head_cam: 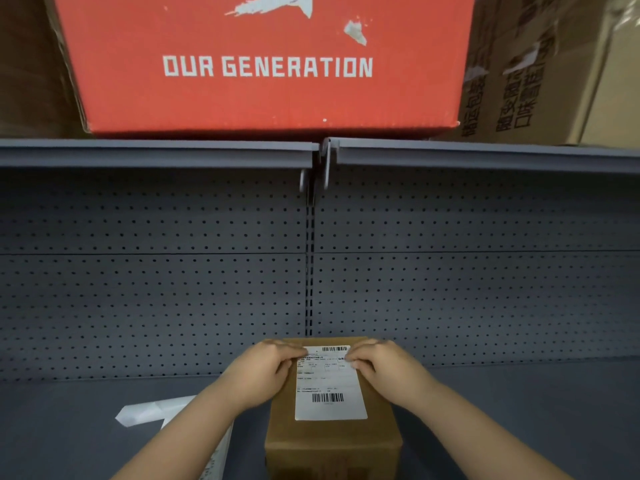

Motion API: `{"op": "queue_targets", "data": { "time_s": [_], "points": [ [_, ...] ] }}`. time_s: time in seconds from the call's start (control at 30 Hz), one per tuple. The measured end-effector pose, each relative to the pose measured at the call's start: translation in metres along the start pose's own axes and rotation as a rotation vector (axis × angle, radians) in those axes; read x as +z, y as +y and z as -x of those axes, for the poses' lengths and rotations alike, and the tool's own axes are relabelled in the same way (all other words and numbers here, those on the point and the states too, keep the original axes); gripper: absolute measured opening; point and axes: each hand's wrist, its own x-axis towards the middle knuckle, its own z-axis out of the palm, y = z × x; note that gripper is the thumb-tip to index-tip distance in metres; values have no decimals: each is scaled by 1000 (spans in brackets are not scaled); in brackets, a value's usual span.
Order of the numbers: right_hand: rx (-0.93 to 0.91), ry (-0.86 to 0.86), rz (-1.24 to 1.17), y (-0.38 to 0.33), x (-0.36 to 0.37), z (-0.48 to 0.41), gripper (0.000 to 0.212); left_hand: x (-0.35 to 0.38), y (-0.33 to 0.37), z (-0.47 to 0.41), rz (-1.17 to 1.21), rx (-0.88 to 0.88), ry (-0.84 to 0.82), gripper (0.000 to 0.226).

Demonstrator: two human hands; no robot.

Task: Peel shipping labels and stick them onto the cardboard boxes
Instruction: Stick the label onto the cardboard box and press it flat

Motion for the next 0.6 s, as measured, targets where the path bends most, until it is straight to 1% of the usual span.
{"op": "queue_targets", "data": {
  "time_s": [0.13, 0.2, 0.33, 0.47, 0.6],
  "points": [
    [-84, -29, -50, -15, 2, 13, 24, 1, 25, 15, 68, 96, -20, 36],
    [-107, -45, -79, -19, 4, 19, 24, 3, 35, 20, 104, 114, -28, 36],
    [-150, -67, -130, -25, 10, 25, 24, 7, 44, 25, 127, 156, -101, 38],
    [-120, -90, -124, -27, 10, 30, 27, 11, 42, 31, 113, 129, -89, 36],
    [-111, -102, -143, -26, 9, 32, 28, 10, 38, 35, 153, 103, -75, 32]
  ]
}}
